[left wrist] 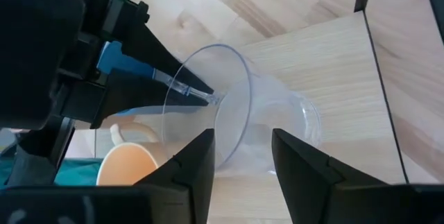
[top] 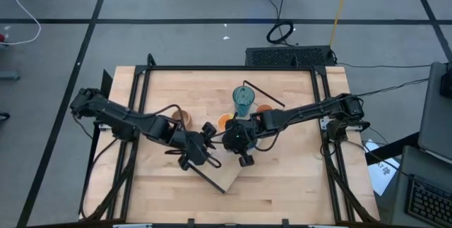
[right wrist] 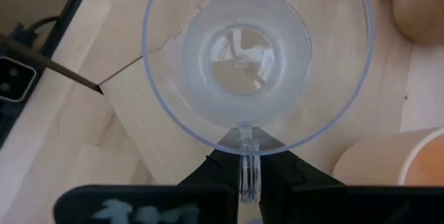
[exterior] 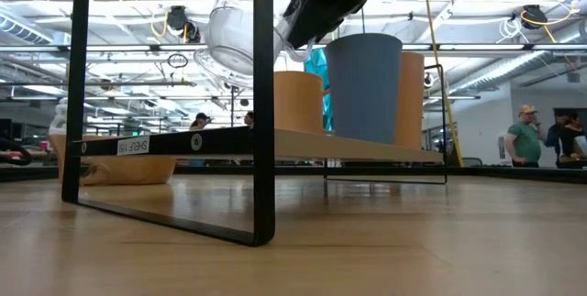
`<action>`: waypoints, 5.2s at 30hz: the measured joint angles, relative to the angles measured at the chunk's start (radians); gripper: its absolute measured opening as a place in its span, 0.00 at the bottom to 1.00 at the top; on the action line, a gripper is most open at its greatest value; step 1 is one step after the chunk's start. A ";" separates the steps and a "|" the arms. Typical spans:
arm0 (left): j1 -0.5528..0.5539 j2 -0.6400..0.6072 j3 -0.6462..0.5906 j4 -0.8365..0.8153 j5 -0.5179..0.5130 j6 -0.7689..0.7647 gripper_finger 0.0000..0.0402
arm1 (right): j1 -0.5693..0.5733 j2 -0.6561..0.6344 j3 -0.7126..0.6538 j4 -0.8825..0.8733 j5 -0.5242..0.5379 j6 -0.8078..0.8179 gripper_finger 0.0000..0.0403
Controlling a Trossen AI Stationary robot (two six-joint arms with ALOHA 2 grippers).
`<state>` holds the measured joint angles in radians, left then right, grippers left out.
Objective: Stack small to large cups/mugs on shelf
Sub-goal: Put the transparent mug on the shelf
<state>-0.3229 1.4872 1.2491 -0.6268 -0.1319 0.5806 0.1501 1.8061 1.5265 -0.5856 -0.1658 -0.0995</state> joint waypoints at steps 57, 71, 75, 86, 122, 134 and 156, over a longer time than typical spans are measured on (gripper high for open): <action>0.010 -0.001 -0.002 -0.009 0.043 0.230 0.02 | 0.000 -0.001 -0.001 0.011 0.038 -0.200 0.32; 0.010 -0.001 -0.002 -0.005 0.053 0.219 0.02 | 0.000 -0.001 -0.001 0.005 0.085 -0.194 0.54; 0.010 -0.001 -0.002 -0.005 0.053 0.200 0.02 | 0.000 -0.005 0.000 -0.002 0.087 -0.190 0.62; 0.011 -0.001 -0.002 -0.012 0.053 0.173 0.02 | 0.000 -0.016 0.000 -0.043 0.087 -0.193 0.66; 0.007 -0.017 0.000 -0.074 0.034 0.112 0.00 | 0.119 -0.341 0.000 -0.179 0.360 0.071 0.60; 0.004 -0.070 0.005 -0.104 0.035 0.096 0.00 | 0.301 -0.485 -0.163 -0.105 0.574 0.286 0.48; -0.039 -0.074 0.185 -0.457 0.045 -0.006 0.00 | 0.434 -0.623 -0.831 0.814 0.671 0.272 0.35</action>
<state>-0.3618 1.4128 1.4338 -1.0834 -0.0868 0.5742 0.5838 1.1835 0.6956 0.2284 0.5052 0.1729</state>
